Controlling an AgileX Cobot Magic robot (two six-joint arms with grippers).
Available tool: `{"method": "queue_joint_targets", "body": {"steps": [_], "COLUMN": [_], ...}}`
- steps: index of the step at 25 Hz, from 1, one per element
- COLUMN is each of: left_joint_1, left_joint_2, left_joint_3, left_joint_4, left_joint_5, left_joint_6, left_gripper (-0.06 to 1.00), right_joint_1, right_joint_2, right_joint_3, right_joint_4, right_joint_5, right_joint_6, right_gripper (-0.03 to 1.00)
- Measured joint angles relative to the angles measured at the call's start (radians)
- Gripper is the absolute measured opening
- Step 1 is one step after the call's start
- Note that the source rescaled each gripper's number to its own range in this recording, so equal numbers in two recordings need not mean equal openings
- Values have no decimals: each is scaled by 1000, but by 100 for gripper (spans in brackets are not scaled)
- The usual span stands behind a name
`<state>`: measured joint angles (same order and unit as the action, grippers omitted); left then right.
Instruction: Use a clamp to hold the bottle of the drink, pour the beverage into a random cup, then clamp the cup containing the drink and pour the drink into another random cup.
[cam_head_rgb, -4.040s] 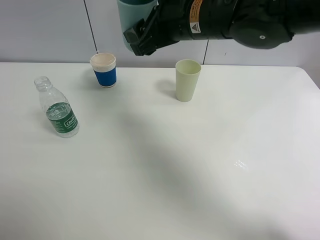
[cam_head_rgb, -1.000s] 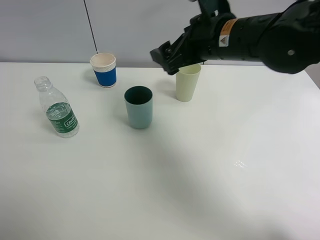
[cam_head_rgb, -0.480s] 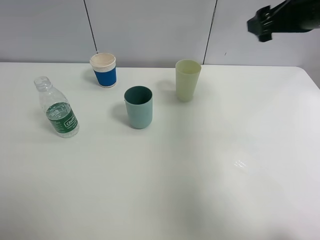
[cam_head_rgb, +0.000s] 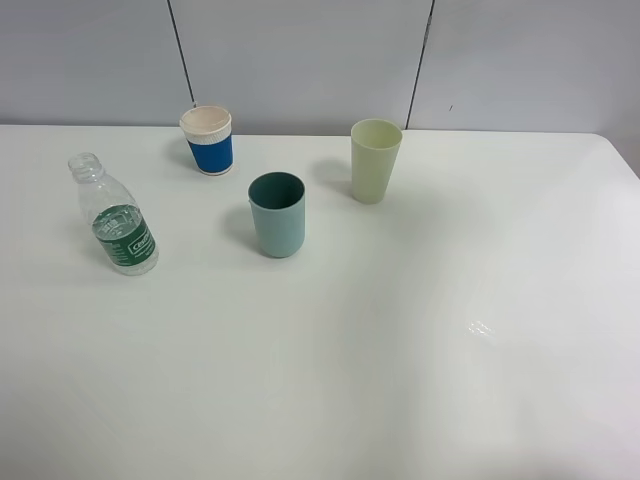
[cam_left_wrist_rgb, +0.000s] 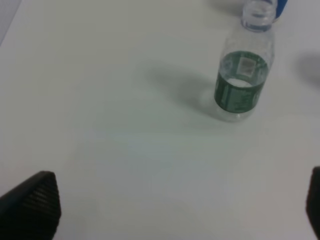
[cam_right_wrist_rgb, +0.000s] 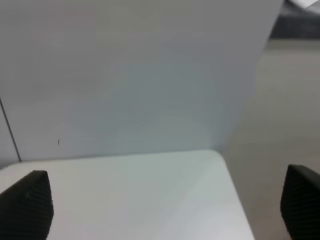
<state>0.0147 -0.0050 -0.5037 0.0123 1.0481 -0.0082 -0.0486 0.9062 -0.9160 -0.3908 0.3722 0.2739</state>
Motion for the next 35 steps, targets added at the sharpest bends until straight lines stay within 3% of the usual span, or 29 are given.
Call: {"method": "queue_joint_targets", "body": {"steps": [9, 22, 28, 35], "left_joint_1": [0, 0, 0, 0], "left_joint_2": [0, 0, 0, 0], "left_joint_3": [0, 0, 0, 0], "left_joint_4": [0, 0, 0, 0], "left_joint_5": [0, 0, 0, 0], "left_joint_6": [0, 0, 0, 0], "left_gripper": [100, 100, 100, 100], "right_joint_1": [-1, -1, -1, -1], "right_joint_2": [-309, -712, -851, -911], "right_joint_3": [0, -1, 25, 224], "right_joint_4": [16, 186, 247, 319], "right_joint_5": [310, 663, 740, 745], "right_joint_6": [-38, -172, -232, -258], "right_gripper": [71, 71, 71, 71]}}
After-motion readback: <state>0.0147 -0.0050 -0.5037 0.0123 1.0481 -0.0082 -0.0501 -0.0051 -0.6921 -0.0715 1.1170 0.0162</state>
